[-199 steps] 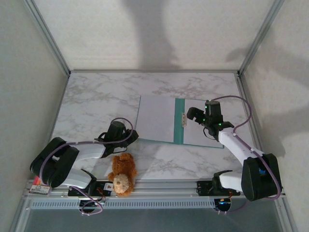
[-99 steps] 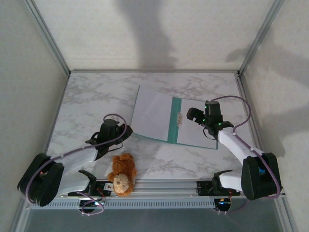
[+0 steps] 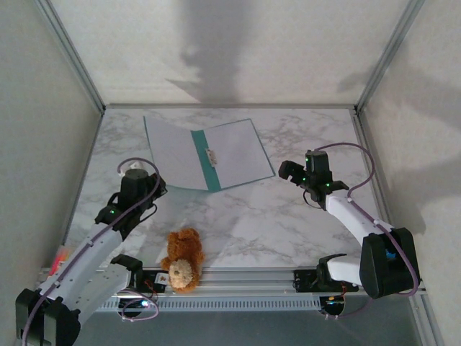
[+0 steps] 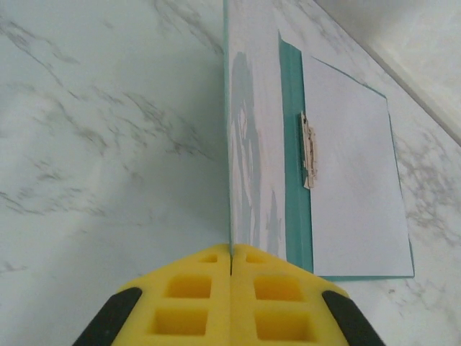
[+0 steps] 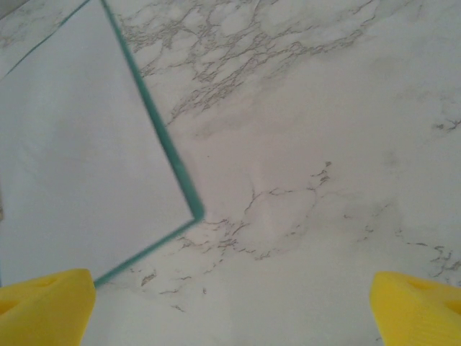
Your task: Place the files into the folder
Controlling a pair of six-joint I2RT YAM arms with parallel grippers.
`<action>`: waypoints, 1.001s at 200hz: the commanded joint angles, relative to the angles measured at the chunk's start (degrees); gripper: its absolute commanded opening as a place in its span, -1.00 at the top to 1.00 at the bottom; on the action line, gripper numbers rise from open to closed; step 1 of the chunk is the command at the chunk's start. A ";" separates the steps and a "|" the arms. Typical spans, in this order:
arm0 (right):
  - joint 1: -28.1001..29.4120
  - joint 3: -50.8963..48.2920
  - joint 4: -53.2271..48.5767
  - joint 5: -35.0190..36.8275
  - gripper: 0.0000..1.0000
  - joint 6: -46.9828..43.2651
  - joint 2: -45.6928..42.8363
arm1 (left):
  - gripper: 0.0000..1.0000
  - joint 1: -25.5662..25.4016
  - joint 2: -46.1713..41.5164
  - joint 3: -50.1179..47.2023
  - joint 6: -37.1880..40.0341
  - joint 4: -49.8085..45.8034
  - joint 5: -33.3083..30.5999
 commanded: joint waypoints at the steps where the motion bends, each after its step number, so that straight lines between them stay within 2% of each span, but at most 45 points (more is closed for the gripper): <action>1: -0.03 1.89 -0.49 0.13 -0.96 0.72 -0.16 | 1.00 0.78 3.08 6.43 6.31 -9.23 -3.32; 77: -0.06 3.29 -1.67 -1.05 -0.97 0.37 1.77 | 1.00 0.78 13.23 23.67 16.14 -23.36 -10.17; 106: -0.07 3.54 -1.58 -1.80 -0.97 0.43 2.48 | 1.00 0.83 17.15 29.86 20.28 -28.44 -14.61; 138: -0.05 3.38 -1.33 -1.77 -0.97 0.50 2.46 | 1.00 0.83 19.79 34.65 23.39 -30.29 -16.44; 176: -0.02 3.39 -1.11 -1.86 -0.97 0.52 2.89 | 1.00 0.57 22.01 39.06 25.30 -30.40 -13.71; 188: -0.09 3.44 -1.10 -1.81 -0.97 0.53 2.94 | 1.00 -0.32 22.61 39.96 25.44 -30.39 -13.88; 200: -0.04 3.31 -0.89 -1.82 -0.97 0.61 2.91 | 1.00 -3.05 23.48 40.98 25.43 -31.02 -16.71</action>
